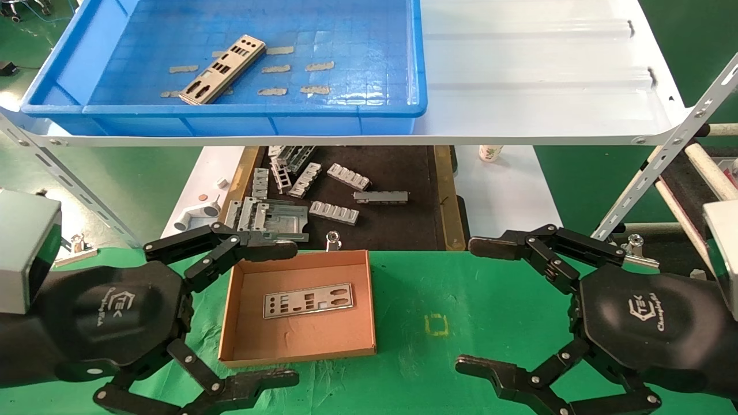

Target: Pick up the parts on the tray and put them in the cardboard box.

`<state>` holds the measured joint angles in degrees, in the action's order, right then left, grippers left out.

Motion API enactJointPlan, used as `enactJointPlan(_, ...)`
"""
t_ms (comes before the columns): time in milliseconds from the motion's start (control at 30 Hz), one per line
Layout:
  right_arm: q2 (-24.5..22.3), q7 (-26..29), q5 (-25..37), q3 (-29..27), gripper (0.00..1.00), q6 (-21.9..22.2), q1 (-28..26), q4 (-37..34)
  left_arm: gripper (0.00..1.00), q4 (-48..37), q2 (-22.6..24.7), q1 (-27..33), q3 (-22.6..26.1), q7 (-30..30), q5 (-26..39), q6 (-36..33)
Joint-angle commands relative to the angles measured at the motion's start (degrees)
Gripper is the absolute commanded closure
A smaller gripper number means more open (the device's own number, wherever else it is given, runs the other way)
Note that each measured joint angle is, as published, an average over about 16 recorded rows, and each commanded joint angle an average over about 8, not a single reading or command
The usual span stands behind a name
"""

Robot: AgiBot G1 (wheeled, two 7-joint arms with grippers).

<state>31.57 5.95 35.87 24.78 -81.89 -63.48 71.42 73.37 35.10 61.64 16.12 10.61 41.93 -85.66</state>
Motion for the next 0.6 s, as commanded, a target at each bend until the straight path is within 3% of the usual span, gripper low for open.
enactJointPlan(33,0.0,0.0,0.0,0.0,0.0,0.0,0.0,0.0,0.0,-0.01,0.01,0.01,0.01,-0.01,0.0,0.0)
enactJointPlan(600,0.0,0.0,0.0,0.0,0.0,0.0,0.0,0.0,0.0,-0.04,0.01,0.02,0.02,-0.01,0.0,0.0)
